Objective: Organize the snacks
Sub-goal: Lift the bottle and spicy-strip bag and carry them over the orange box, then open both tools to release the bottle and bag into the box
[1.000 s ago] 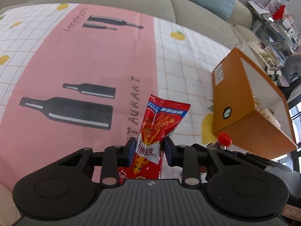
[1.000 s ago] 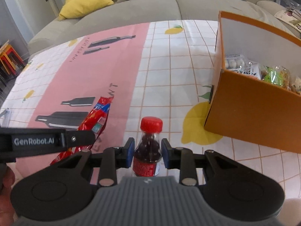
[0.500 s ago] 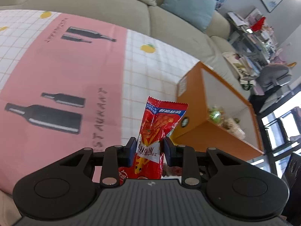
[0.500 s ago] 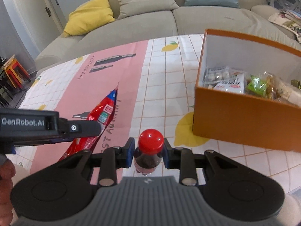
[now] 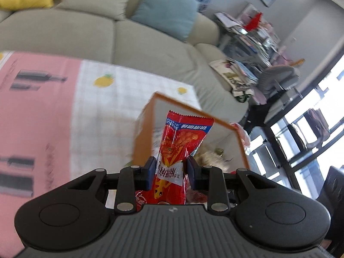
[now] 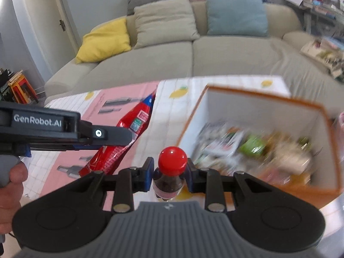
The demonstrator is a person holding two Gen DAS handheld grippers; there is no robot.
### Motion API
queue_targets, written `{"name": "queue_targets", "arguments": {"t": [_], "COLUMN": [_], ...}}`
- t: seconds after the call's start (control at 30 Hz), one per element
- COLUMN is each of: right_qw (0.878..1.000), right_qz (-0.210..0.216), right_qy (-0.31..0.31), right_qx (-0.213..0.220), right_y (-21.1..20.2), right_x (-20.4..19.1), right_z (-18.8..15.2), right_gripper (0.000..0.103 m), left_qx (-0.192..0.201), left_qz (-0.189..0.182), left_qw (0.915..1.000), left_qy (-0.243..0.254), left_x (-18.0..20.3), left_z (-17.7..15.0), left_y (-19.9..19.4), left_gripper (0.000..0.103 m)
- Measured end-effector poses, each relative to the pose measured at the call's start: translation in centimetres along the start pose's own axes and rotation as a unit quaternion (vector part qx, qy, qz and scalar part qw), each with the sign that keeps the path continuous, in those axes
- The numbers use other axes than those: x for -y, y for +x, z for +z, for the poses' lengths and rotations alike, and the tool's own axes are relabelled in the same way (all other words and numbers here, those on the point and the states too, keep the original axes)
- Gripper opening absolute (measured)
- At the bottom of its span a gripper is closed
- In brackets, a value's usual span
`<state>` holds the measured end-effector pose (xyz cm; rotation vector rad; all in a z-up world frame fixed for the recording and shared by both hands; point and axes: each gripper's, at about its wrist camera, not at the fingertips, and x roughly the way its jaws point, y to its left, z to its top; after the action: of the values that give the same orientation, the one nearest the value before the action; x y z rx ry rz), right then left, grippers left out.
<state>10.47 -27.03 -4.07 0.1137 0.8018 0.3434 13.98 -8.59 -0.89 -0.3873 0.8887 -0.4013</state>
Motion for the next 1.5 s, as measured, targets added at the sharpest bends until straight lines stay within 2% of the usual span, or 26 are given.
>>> {"name": "queue_targets", "arguments": {"t": [0.1,0.27,0.43,0.67,0.8,0.93,1.2,1.3,1.37,1.5], "right_qw": [1.0,0.997,0.991,0.983,0.981,0.979,0.983,0.983,0.982,0.981], "right_qz": [-0.016,-0.069,-0.11,-0.119,-0.108,-0.103,-0.101,-0.107,-0.112,-0.119], "right_qy": [-0.005,-0.039,-0.065,-0.098,-0.091,-0.087,-0.068,-0.064,-0.065,-0.063], "right_qx": [0.006,0.005,-0.032,-0.102,-0.135,-0.151,-0.138,-0.134,-0.135,-0.14], "right_y": [-1.2,-1.7,0.2,4.0,5.8,7.2,8.2,8.6,8.7,8.7], "right_x": [2.2,5.5,8.6,10.8,11.7,12.5,13.1,13.3,13.1,12.6], "right_z": [2.1,4.4,4.7,4.4,4.1,3.6,4.2,4.4,4.5,4.6], "right_gripper": [0.029,0.028,0.028,0.028,0.028,0.028,0.029,0.029,0.029,0.031], "left_qx": [-0.002,-0.022,-0.054,-0.111,-0.13,-0.142,-0.154,-0.148,-0.146,-0.134], "left_qz": [-0.009,-0.018,-0.011,0.018,0.035,0.046,0.075,0.079,0.078,0.08], "left_qw": [0.9996,0.9972,0.9931,0.9836,0.9779,0.9748,0.9697,0.9694,0.9696,0.971], "left_qy": [0.027,0.07,0.104,0.141,0.16,0.166,0.174,0.179,0.18,0.181], "left_x": [2.3,5.4,7.0,7.6,7.7,7.5,7.0,7.1,7.1,7.2], "left_z": [1.6,3.3,3.6,2.8,2.2,2.0,2.1,2.3,2.5,2.9], "left_y": [1.8,5.4,9.5,14.8,16.5,17.9,19.1,18.7,18.4,17.1], "left_gripper": [0.034,0.034,0.034,0.034,0.034,0.034,0.037,0.041,0.049,0.056]}}
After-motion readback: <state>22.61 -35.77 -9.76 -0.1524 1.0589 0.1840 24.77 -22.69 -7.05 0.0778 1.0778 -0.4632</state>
